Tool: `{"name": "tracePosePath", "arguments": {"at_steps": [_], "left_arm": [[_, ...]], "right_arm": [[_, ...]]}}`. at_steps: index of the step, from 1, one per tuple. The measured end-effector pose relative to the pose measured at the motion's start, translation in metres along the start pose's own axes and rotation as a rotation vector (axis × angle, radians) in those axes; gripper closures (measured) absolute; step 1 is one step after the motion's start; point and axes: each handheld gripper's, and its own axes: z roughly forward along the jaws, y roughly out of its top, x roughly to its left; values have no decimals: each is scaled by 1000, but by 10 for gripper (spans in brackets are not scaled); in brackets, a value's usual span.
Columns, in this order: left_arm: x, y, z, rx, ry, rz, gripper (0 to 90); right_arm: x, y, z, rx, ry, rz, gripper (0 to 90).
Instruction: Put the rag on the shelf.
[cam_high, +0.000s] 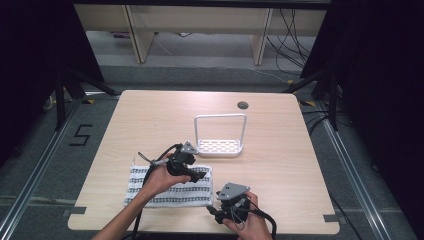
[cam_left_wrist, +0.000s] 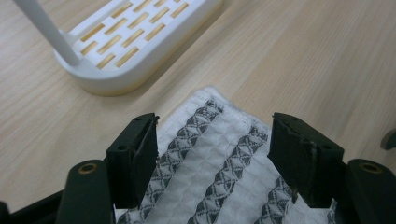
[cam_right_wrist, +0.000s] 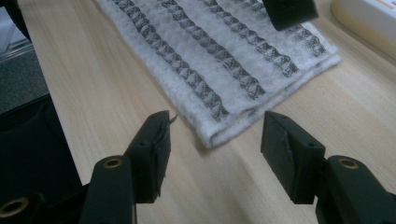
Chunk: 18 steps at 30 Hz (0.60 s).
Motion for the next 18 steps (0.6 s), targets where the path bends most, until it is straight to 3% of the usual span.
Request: {"name": "tracePosePath", "arguments": {"at_steps": [8, 11, 12, 14, 16, 18], "left_arm": [[0, 9, 16, 47, -26, 31, 335], [0, 11, 20, 56, -22, 35, 345], [1, 12, 22, 57, -24, 41, 348], [3, 13, 26, 64, -34, 49, 352], [3, 13, 30, 66, -35, 35, 356], [2, 13, 35, 52, -39, 3, 360]], "right_arm": [[3, 5, 8, 6, 1, 7, 456], [2, 6, 10, 21, -12, -2, 460], [3, 6, 10, 41, -8, 17, 460], [2, 7, 12, 31, 0, -9, 462], [3, 7, 14, 21, -19, -2, 464], [3, 8, 14, 54, -14, 7, 465]]}}
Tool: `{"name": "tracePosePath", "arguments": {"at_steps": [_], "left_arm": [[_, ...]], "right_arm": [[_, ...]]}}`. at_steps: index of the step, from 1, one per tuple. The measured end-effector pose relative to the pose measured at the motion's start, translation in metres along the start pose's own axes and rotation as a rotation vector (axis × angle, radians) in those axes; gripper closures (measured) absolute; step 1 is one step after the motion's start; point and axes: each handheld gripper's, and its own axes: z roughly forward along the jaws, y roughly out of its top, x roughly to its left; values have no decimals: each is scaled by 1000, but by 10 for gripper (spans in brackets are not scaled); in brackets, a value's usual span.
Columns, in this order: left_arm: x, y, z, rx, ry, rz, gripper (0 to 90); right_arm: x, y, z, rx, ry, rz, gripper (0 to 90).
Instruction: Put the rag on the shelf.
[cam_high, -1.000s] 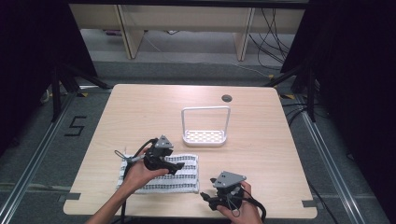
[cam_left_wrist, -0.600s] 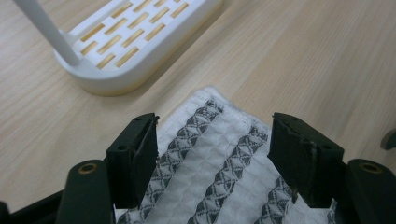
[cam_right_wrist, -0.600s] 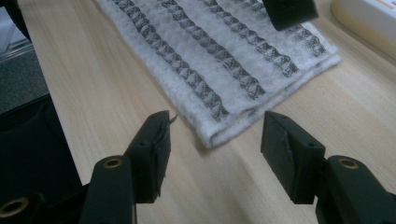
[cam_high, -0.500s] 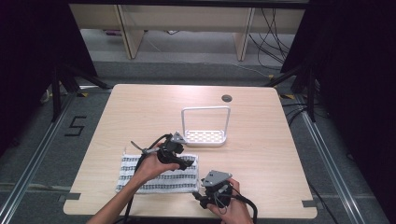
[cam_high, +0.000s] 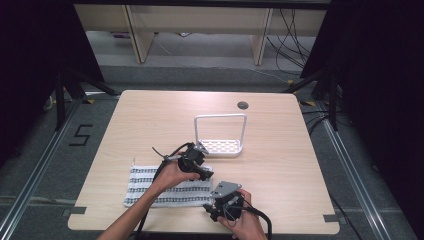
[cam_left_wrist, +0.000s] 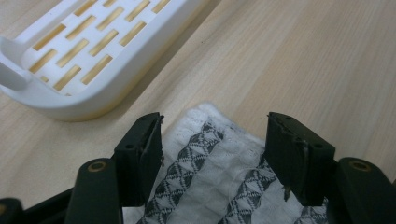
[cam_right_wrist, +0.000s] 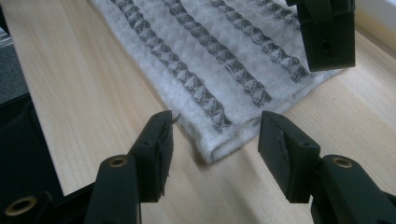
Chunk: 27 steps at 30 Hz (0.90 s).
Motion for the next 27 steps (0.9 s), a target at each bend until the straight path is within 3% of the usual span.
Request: {"name": "tracePosePath", "arguments": {"at_steps": [4, 5, 10, 13, 20, 22, 23, 27], "left_arm": [[1, 0, 5, 8, -8, 6, 368], [3, 0, 4, 29, -7, 30, 368], [4, -1, 5, 17, -9, 15, 395], [4, -1, 4, 37, -2, 37, 436], [3, -3, 3, 38, 10, 85, 568], [1, -3, 4, 17, 9, 65, 609], [2, -3, 2, 41, 8, 91, 632], [1, -3, 3, 34, 7, 82, 706]], "right_arm": [[-2, 1, 6, -19, -17, -26, 469], [-2, 1, 6, 0, -21, -9, 471], [-4, 2, 12, 0, -9, -1, 497], [-8, 2, 15, 22, -1, 0, 527], [-13, 3, 19, 5, 4, 11, 687], [-14, 4, 18, 4, 5, 17, 720], [-14, 4, 18, 5, 12, 32, 735], [-16, 4, 19, 0, 21, 39, 789]]}}
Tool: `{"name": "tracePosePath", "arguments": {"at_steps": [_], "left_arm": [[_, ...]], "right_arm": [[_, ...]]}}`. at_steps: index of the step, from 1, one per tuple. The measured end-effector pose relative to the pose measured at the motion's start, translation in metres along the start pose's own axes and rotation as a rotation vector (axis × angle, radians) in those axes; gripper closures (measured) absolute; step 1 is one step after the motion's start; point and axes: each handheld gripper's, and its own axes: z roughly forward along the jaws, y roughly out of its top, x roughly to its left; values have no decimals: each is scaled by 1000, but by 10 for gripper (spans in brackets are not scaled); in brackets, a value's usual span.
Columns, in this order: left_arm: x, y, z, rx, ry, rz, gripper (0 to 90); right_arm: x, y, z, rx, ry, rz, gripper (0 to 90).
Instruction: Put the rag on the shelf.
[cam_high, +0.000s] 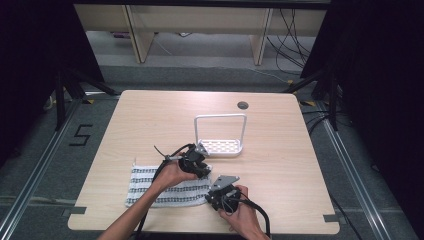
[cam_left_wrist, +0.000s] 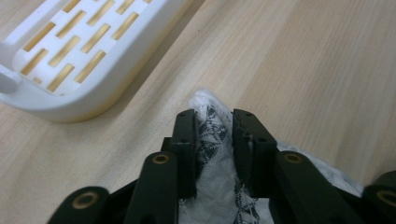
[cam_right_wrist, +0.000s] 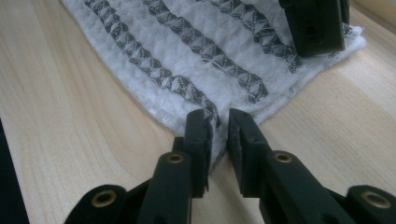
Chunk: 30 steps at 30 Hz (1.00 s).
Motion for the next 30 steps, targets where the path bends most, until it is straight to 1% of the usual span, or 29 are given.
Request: {"name": "tracePosePath", "arguments": {"at_steps": [1, 2, 3, 4, 5, 6, 7, 8, 9, 10, 11, 12, 13, 14, 15, 16, 17, 18, 20, 21, 22, 23, 24, 25, 26, 27, 28, 30], "left_arm": [[-1, 0, 0, -5, -7, -1, 730], [-1, 0, 0, -5, -7, -1, 759], [-1, 0, -1, 14, -7, 23, 795], [-1, 0, -1, 14, -7, 23, 812], [-2, 1, -1, 13, -4, 31, 825], [-2, 1, -2, 16, 1, 31, 831], [-4, 1, -1, 2, 5, 19, 837], [-4, 1, -1, 2, 5, 19, 841], [-3, 2, -3, 10, 3, 46, 844], [-3, 2, -4, 8, 4, 47, 844], [-3, 2, -6, 1, 9, 52, 845], [-3, 2, -9, -18, 15, 42, 845], [-4, 2, -11, -30, 18, 24, 845], [-4, 2, -11, -30, 18, 24, 845], [-2, 2, -17, -39, 23, 31, 845], [-2, 2, -17, -39, 23, 31, 845], [-2, 3, -22, -58, 24, 13, 844], [-2, 3, -22, -58, 24, 13, 844], [-2, 4, -27, -74, 29, -5, 840], [-2, 4, -31, -92, 39, -42, 840], [-2, 4, -33, -105, 46, -58, 840], [-2, 5, -36, -111, 51, -62, 840], [-2, 5, -36, -111, 51, -62, 840], [-2, 6, -43, -136, 58, -89, 841], [-2, 6, -43, -136, 58, -89, 841], [-1, 8, -51, -154, 71, -97, 841], [-1, 8, -51, -154, 71, -97, 841], [-2, 11, -62, -192, 83, -131, 841]], "right_arm": [[-1, 0, -1, 10, 11, 2, 804], [-1, 0, -1, 10, 11, 2, 804], [-3, 0, 1, -8, 17, 5, 838], [-3, 0, 1, -8, 17, 5, 838], [-3, 1, 0, -12, 29, 24, 854], [-5, 1, -2, -3, 35, 23, 859], [-5, 1, -2, -4, 35, 27, 864], [-5, 1, -2, -4, 35, 27, 864], [-5, 1, -2, -16, 42, 43, 868], [-5, 1, -2, -16, 42, 43, 868], [-5, 2, -3, -4, 41, 39, 869], [-6, 2, -4, -14, 43, 52, 872], [-7, 2, -6, -11, 52, 52, 873], [-7, 2, -6, -11, 52, 52, 873], [-10, 2, -6, -41, 39, 41, 876], [-10, 2, -6, -41, 39, 41, 876], [-11, 4, -10, -31, 50, 59, 876], [-11, 4, -10, -31, 50, 59, 876], [-13, 6, -13, -55, 43, 47, 877], [-13, 7, -16, -48, 48, 54, 878], [-14, 8, -18, -51, 45, 48, 878], [-14, 9, -19, -67, 34, 62, 879], [-14, 9, -19, -67, 34, 62, 879], [-19, 11, -25, -71, 34, 51, 879], [-19, 12, -26, -77, 28, 60, 880], [-21, 13, -28, -80, 31, 62, 880], [-21, 13, -28, -80, 31, 62, 880], [-28, 18, -36, -104, 31, 58, 881]]}}
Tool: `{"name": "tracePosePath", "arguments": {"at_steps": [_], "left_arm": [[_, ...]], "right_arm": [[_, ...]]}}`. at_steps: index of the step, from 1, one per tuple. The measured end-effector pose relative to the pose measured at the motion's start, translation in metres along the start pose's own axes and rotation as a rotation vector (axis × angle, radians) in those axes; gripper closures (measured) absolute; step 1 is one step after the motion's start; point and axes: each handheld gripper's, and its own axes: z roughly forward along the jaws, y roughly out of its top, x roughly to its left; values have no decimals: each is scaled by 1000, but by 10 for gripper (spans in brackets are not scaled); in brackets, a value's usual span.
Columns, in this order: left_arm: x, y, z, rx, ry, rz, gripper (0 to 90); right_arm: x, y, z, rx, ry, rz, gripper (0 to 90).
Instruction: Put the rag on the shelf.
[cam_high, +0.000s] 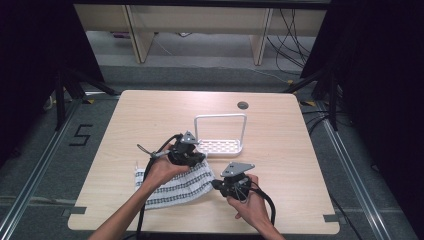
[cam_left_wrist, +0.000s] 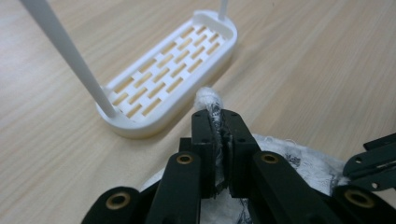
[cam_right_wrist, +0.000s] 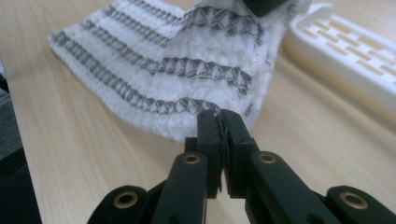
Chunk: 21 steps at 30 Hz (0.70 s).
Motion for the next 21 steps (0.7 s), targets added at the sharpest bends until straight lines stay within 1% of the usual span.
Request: {"name": "tracePosePath", "arguments": {"at_steps": [1, 2, 3, 4, 5, 6, 7, 8, 9, 10, 11, 12, 13, 14, 15, 16, 17, 18, 19, 20, 21], "left_arm": [[0, 0, 0, 0, 0, 0, 841], [0, 3, -4, -3, 15, 3, 841], [-2, 7, -9, -7, 26, 4, 841], [-1, 9, -12, -14, 30, 5, 841], [-1, 9, -12, -14, 30, 5, 841], [-2, 11, -15, -24, 33, -3, 841], [-2, 17, -22, -42, 38, -15, 841], [-2, 17, -22, -42, 38, -15, 841], [-3, 23, -30, -69, 32, -22, 841], [-3, 23, -30, -69, 32, -22, 841], [-4, 26, -36, -79, 35, -28, 841], [-6, 31, -44, -108, 39, -51, 840], [-6, 34, -49, -123, 38, -62, 841], [-7, 37, -54, -138, 36, -70, 841], [-8, 40, -60, -155, 34, -79, 841], [-8, 40, -60, -155, 34, -79, 841], [-10, 48, -70, -188, 25, -100, 841], [-10, 48, -70, -188, 25, -100, 841], [-14, 55, -78, -214, 30, -112, 841], [-15, 59, -82, -211, 25, -111, 841], [-17, 63, -84, -223, 24, -118, 840]], "right_arm": [[0, 0, 0, 0, 0, 0, 881], [-1, 2, -2, -6, -10, 0, 882], [-3, 7, -8, -12, -15, 2, 883], [-5, 11, -11, -18, -14, -13, 883], [-7, 15, -15, -23, -23, -18, 883], [-7, 15, -15, -23, -23, -18, 883], [-10, 24, -23, -31, -16, -11, 884], [-10, 24, -23, -31, -16, -11, 884], [-14, 35, -35, -45, -32, -26, 885], [-14, 35, -35, -45, -32, -26, 885], [-19, 45, -46, -65, -46, -34, 885], [-21, 48, -49, -76, -39, -54, 885], [-24, 53, -55, -91, -55, -58, 885], [-25, 57, -61, -91, -61, -32, 885], [-29, 61, -66, -112, -66, -55, 885], [-32, 66, -71, -121, -62, -42, 886], [-34, 70, -77, -134, -78, -29, 887], [-38, 75, -83, -153, -87, -34, 887], [-40, 79, -88, -159, -85, -26, 887], [-42, 84, -93, -171, -86, -7, 887], [-45, 89, -98, -185, -89, -21, 887]]}}
